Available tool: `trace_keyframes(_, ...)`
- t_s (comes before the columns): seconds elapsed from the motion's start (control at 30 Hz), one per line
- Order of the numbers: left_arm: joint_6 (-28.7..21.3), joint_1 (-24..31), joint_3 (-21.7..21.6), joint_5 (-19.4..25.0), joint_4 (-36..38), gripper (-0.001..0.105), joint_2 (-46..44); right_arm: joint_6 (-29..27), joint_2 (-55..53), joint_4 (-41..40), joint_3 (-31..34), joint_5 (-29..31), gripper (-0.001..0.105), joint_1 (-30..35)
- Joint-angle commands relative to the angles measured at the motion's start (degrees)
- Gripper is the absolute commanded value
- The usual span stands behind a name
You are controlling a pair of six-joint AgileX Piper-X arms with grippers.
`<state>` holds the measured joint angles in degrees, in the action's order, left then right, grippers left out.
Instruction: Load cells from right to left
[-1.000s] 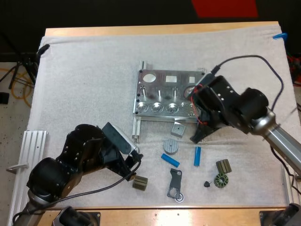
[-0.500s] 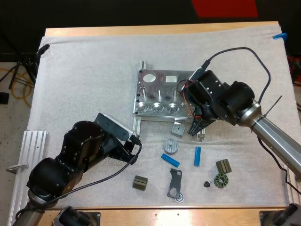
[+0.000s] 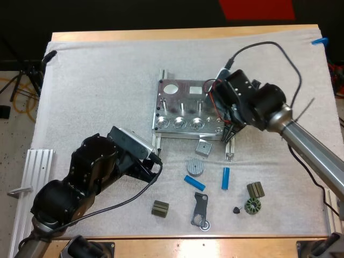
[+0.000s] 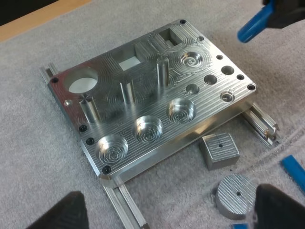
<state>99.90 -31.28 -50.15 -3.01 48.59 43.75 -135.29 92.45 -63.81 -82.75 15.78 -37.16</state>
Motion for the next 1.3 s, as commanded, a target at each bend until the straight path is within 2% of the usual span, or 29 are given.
trace_keyframes(0.0, 0.1, -0.1, -0.1, 0.7, -0.9, 0.070, -0.4, -2.4, 1.2, 0.5, -0.6, 0.8, 0.012, 0.3)
trace_keyframes(0.2, 0.1, -0.1, -0.1, 0.7, -0.9, 0.070, -0.4, -7.5, 5.0, 1.4, -0.6, 2.3, 0.012, 0.3)
trace_keyframes(0.63, 0.1, -0.1, -0.1, 0.7, -0.9, 0.070, -0.4, -9.0, 7.7, 4.0, -0.6, 2.5, 0.012, 0.3)
trace_keyframes(1.27, 0.1, -0.1, -0.1, 0.7, -0.9, 0.070, -0.4, -9.0, 8.4, 2.2, -0.6, 2.5, 0.012, 0.3)
